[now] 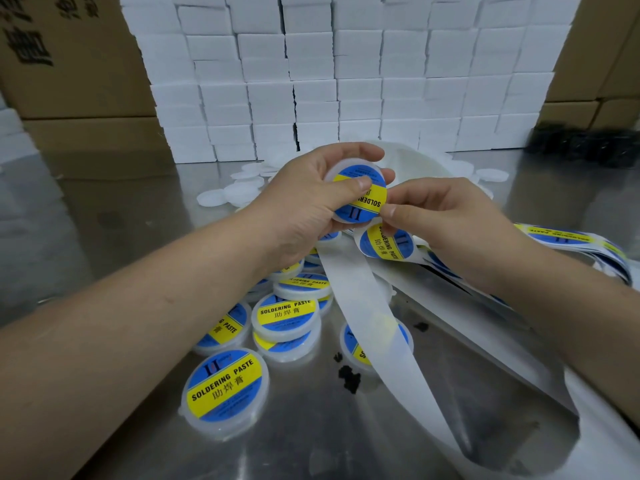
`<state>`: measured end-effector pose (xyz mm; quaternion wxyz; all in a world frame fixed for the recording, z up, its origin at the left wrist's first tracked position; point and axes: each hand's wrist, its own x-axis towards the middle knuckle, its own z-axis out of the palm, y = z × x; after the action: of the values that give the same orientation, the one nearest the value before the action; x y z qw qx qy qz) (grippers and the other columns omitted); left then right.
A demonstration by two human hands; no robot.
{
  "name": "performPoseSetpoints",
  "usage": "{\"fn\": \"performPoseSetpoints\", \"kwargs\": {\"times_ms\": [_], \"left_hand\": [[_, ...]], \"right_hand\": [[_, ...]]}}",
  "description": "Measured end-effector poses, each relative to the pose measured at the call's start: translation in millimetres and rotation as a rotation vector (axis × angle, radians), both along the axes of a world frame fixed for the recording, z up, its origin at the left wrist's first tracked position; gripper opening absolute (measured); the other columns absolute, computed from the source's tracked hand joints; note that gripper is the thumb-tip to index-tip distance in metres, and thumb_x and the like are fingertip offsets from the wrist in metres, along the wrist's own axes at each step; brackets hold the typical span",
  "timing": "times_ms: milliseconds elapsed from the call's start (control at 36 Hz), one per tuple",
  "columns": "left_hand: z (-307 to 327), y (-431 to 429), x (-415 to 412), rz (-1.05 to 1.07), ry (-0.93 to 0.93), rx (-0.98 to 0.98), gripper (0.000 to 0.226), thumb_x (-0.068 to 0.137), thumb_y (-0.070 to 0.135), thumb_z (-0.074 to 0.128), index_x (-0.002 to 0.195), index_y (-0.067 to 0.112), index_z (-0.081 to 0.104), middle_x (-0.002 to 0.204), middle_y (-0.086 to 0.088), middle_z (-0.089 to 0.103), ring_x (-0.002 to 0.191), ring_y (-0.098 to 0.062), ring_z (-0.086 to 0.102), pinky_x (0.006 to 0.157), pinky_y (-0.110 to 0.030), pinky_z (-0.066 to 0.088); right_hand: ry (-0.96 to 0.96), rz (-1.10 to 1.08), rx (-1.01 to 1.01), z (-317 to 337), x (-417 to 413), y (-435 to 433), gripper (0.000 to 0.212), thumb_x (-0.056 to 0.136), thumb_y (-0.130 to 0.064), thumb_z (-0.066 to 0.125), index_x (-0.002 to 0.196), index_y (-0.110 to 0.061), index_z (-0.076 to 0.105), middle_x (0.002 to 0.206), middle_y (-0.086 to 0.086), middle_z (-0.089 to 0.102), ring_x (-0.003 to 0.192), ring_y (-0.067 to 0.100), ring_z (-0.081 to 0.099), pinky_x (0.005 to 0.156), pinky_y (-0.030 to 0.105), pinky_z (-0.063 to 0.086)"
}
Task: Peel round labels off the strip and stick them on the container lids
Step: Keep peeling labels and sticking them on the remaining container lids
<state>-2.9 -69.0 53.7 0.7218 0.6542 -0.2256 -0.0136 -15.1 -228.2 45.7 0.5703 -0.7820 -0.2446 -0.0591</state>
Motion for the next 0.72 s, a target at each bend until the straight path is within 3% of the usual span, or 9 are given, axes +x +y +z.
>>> {"fn": "performPoseSetpoints", "kwargs": {"times_ms": [139,250,333,417,472,528,611,722], "left_hand": [[0,-1,-1,0.080,-0.050,0.079,0.028,0.092,0.001,0.048,0.094,0.025,0.062,0.096,0.002,0.072,0.086,-0.014,0.069,0.075,-0.031,0.057],[1,-2,-4,0.177,-0.167,0.178,0.028,0.092,0.002,0.049,0.094,0.028,0.061,0.098,0.006,0.071,0.082,-0.006,0.068,0.068,-0.018,0.053],[3,-6,-9,0.231,-0.302,0.281,0.033,0.090,0.002,0.050,0.090,0.034,0.060,0.096,0.015,0.069,0.085,0.003,0.064,0.077,-0.011,0.049],[1,-9,-13,0.268,-0.384,0.370,0.036,0.089,0.005,0.051,0.089,0.041,0.058,0.098,0.019,0.067,0.093,0.002,0.062,0.089,-0.021,0.049],[0,-11,-14,0.276,-0.401,0.375,0.037,0.090,0.005,0.050,0.090,0.041,0.057,0.099,0.017,0.067,0.094,-0.003,0.063,0.090,-0.027,0.050],[1,-11,-16,0.283,-0.403,0.338,0.036,0.090,0.004,0.050,0.092,0.039,0.056,0.091,0.019,0.067,0.087,0.001,0.065,0.084,-0.023,0.052],[7,-9,-16,0.283,-0.363,0.230,0.031,0.093,0.004,0.049,0.096,0.035,0.053,0.084,0.019,0.068,0.079,-0.001,0.068,0.068,-0.018,0.055],[6,-9,-17,0.286,-0.274,0.214,0.019,0.095,0.015,0.049,0.094,0.034,0.050,0.081,0.006,0.064,0.054,-0.014,0.067,0.050,-0.024,0.053]], "right_hand": [[0.000,-0.004,-0.016,-1,1,0,0.022,0.086,-0.012,0.058,0.076,-0.029,0.068,0.059,-0.014,0.065,0.058,-0.004,0.058,0.061,0.007,0.046],[0.001,-0.044,-0.050,-3,4,0,0.022,0.087,-0.016,0.057,0.075,-0.033,0.066,0.054,-0.015,0.062,0.056,-0.006,0.057,0.058,0.002,0.043],[-0.011,-0.111,-0.075,-4,6,0,0.021,0.085,-0.028,0.058,0.067,-0.032,0.067,0.054,-0.013,0.061,0.054,-0.005,0.054,0.053,0.001,0.040],[-0.061,-0.186,-0.120,-3,6,-2,0.034,0.081,-0.041,0.057,0.056,-0.019,0.065,0.053,-0.003,0.056,0.047,0.001,0.043,0.042,0.006,0.032],[-0.079,-0.216,-0.149,-1,5,-3,0.040,0.080,-0.046,0.055,0.055,-0.017,0.064,0.053,-0.004,0.058,0.046,0.001,0.045,0.041,0.005,0.032],[-0.075,-0.217,-0.182,-1,7,-6,0.039,0.078,-0.054,0.051,0.059,-0.024,0.067,0.062,-0.010,0.067,0.057,-0.001,0.056,0.050,0.004,0.038],[-0.058,-0.230,-0.275,-4,11,-10,0.048,0.076,-0.063,0.043,0.070,-0.023,0.068,0.075,-0.001,0.070,0.076,0.014,0.061,0.071,0.024,0.046],[-0.088,-0.222,-0.190,-1,8,-10,0.045,0.084,-0.061,0.043,0.065,-0.026,0.064,0.060,-0.011,0.065,0.060,-0.003,0.055,0.061,0.017,0.043]]}}
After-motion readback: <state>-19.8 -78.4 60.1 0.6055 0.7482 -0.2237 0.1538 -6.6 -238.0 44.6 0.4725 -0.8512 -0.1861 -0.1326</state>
